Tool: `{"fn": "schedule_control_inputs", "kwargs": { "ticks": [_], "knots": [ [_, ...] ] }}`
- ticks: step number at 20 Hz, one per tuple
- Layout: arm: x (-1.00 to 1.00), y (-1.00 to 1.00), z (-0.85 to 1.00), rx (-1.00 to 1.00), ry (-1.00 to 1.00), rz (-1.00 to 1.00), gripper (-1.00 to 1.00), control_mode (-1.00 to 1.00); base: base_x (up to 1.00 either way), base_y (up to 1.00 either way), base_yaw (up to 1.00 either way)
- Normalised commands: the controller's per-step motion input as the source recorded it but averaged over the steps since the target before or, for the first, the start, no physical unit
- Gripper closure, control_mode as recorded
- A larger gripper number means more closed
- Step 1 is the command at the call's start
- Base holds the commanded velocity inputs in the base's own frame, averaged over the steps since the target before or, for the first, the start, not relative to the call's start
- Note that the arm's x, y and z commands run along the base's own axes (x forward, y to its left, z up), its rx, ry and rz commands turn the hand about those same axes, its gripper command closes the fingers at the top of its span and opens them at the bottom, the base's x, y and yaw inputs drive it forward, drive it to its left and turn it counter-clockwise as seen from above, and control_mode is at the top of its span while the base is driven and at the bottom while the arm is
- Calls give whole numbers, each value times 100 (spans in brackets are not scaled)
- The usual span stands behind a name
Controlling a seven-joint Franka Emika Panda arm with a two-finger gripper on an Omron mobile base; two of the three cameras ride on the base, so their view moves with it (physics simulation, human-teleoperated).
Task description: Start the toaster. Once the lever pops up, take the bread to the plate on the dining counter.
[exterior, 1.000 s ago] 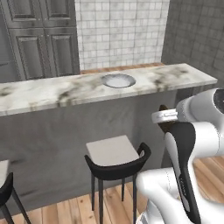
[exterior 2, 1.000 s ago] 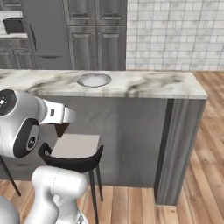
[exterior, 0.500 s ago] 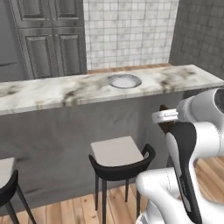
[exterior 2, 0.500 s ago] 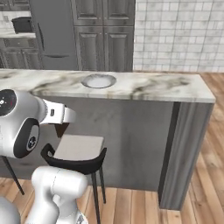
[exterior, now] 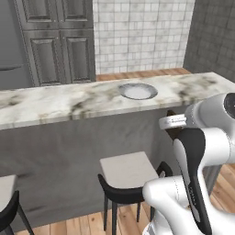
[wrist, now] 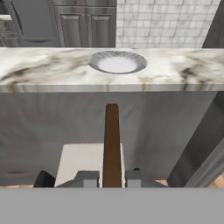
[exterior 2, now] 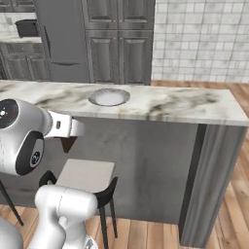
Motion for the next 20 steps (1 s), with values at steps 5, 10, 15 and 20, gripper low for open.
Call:
{"fn": "schedule_control_inputs", "kwargs": {
  "ticks": [5,10,15,20],
  "knots": [
    [0,0,0,0,0,0,100,100,41,0,5],
    [7,0,0,0,0,1,100,-100,28,0,3],
    [4,0,2,0,-1,1,100,-100,0,0,0],
    [-5,0,42,0,-1,1,100,-100,0,0,0]
  ]
}}
